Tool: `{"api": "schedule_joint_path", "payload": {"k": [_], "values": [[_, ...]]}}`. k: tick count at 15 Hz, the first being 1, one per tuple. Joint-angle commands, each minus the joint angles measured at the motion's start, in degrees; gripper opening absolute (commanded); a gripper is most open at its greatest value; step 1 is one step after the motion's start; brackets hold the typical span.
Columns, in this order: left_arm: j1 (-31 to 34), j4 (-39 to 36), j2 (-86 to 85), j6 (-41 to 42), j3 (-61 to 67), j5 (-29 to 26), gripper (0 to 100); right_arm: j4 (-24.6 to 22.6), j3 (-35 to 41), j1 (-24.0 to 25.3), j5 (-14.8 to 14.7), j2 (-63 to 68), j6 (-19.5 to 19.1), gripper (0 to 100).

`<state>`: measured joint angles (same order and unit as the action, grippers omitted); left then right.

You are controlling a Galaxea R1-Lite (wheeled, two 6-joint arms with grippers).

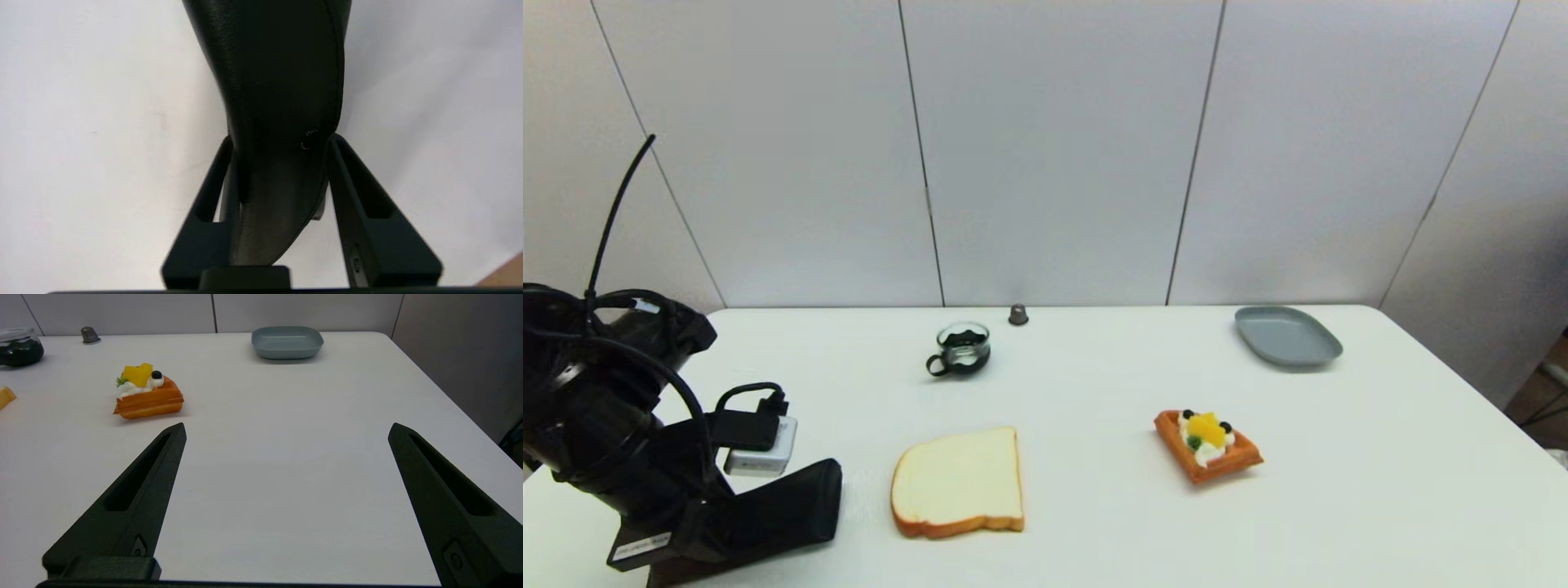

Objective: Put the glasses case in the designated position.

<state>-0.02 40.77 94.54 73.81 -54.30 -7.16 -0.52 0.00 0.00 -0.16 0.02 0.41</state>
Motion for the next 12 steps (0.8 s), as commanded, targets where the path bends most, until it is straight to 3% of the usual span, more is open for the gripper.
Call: {"api": "schedule_joint_path", "payload": {"k": [1, 12], "values": [[0.0, -0.2, -3.5, -0.6, 0.1, -0.3, 0, 0.0, 0.0, 0.0, 0.0, 0.1, -0.1, 100], [-0.1, -1.5, -11.4, -5.3, 0.2, -2.3, 0, 0.0, 0.0, 0.0, 0.0, 0.1, 0.1, 100]]}}
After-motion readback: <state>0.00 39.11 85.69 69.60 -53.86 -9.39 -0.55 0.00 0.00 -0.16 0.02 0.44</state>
